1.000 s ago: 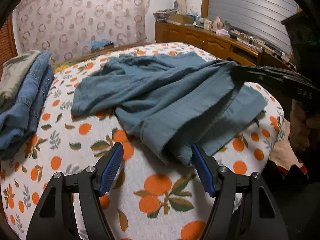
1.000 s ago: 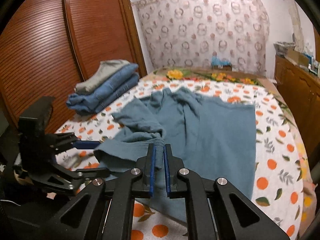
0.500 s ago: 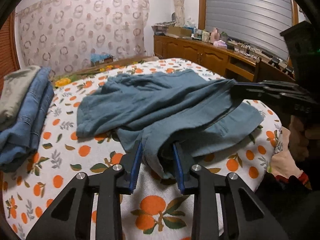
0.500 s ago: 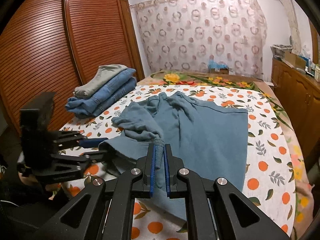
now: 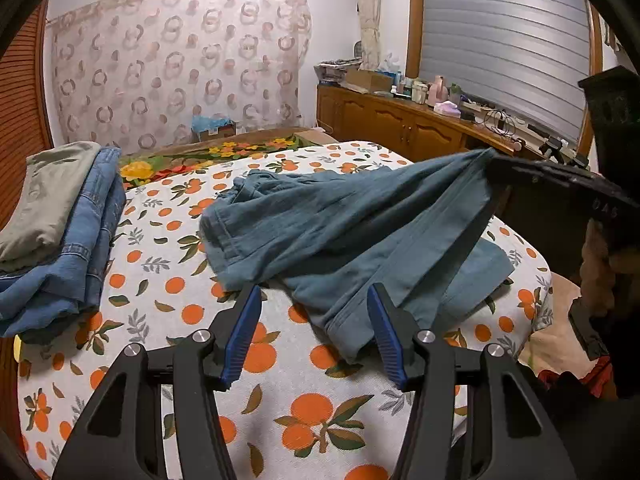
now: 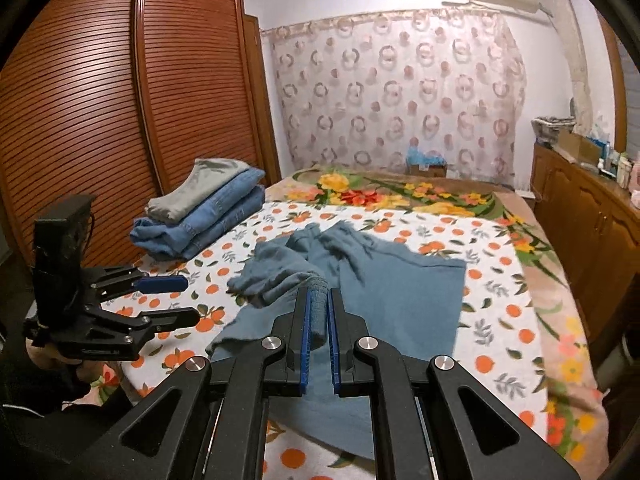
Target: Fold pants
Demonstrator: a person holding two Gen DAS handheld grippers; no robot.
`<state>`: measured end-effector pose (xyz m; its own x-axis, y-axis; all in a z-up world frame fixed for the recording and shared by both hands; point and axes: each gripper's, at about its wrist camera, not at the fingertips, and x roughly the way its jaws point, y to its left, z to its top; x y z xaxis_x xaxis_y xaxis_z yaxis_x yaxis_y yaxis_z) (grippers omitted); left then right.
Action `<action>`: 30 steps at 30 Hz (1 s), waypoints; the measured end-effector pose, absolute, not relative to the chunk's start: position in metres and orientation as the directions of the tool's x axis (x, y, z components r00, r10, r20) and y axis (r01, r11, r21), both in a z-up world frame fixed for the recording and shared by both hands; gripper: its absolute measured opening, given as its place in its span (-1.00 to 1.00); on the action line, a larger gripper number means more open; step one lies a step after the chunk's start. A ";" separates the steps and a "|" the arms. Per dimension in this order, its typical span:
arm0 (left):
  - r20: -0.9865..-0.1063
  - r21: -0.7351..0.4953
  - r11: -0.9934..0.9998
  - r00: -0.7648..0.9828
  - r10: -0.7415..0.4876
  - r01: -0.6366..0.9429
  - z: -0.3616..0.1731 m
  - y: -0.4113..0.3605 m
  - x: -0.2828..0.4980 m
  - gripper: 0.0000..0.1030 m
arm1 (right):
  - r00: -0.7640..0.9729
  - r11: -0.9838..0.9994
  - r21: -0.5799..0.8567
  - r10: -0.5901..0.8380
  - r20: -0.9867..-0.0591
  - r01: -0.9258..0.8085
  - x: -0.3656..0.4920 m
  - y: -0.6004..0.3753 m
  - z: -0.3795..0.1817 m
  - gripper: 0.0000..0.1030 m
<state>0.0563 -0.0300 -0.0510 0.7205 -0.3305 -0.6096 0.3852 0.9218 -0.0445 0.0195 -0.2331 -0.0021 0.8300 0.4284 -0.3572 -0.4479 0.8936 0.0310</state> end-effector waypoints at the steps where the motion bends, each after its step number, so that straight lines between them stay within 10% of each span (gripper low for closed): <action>1: -0.609 -0.044 0.920 0.719 -0.334 0.390 -0.051 -0.032 0.056 0.09 | 0.835 0.897 0.026 0.421 -0.353 -0.442 0.016 -0.236 -0.001 -0.85; 20: -0.644 -0.047 0.926 0.697 -0.315 0.375 -0.059 -0.041 0.075 0.09 | 0.805 0.955 0.080 0.284 -0.521 -0.284 0.000 -0.285 -0.053 -0.85; 30: -0.658 -0.038 0.940 0.699 -0.280 0.340 -0.065 -0.025 0.087 0.09 | 0.822 0.947 0.062 0.307 -0.479 -0.317 0.010 -0.272 -0.034 -0.46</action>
